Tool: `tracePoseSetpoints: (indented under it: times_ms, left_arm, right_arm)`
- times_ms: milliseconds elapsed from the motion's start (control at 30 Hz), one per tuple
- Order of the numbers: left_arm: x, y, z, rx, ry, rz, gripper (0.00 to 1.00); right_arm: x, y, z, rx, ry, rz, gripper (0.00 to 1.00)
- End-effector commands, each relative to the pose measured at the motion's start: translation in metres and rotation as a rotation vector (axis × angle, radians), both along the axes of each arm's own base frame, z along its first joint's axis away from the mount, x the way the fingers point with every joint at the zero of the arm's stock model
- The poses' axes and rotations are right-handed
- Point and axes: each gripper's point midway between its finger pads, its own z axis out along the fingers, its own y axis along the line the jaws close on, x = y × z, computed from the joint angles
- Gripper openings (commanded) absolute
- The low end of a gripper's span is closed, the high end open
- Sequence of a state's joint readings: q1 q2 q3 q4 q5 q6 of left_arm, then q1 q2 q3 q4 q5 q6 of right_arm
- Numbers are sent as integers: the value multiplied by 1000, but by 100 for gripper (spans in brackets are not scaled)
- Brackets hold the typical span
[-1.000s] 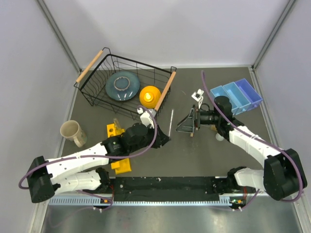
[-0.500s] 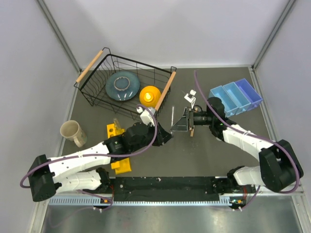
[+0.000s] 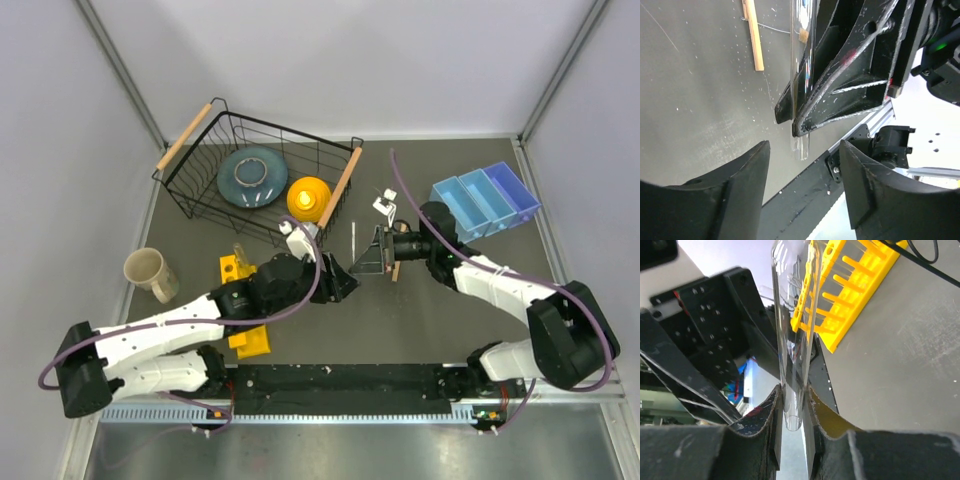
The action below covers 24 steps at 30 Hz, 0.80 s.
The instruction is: Organize the chemistry lab equipment
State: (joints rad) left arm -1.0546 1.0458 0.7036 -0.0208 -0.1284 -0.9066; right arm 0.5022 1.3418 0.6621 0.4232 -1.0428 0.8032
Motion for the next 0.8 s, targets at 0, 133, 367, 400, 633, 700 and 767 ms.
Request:
tracePoseSetpoints:
  times_ms: [0, 133, 367, 400, 633, 700, 767]
  left_arm:
    - [-7, 18, 26, -30, -39, 11, 70]
    - [-8, 46, 35, -13, -47, 65, 93]
    - [-9, 81, 57, 4, 74, 22, 99]
    - [-4, 85, 60, -10, 89, 31, 99]
    - [2, 76, 59, -2, 152, -57, 99]
    - [1, 71, 59, 3, 158, -95, 97]
    - [1, 67, 54, 13, 174, -120, 91]
  right_arm:
    - [-3, 1, 15, -3, -171, 25, 11]
    - [-13, 2, 5, -43, -268, 72, 10]
    - [-46, 15, -11, -110, -396, 225, 9]
    - [-51, 18, -9, -105, -409, 251, 9]
    - [-81, 22, -19, -139, -473, 388, 10]
    - [-82, 23, -18, -138, -478, 399, 10]
    - [-84, 25, -17, -136, -487, 409, 10]
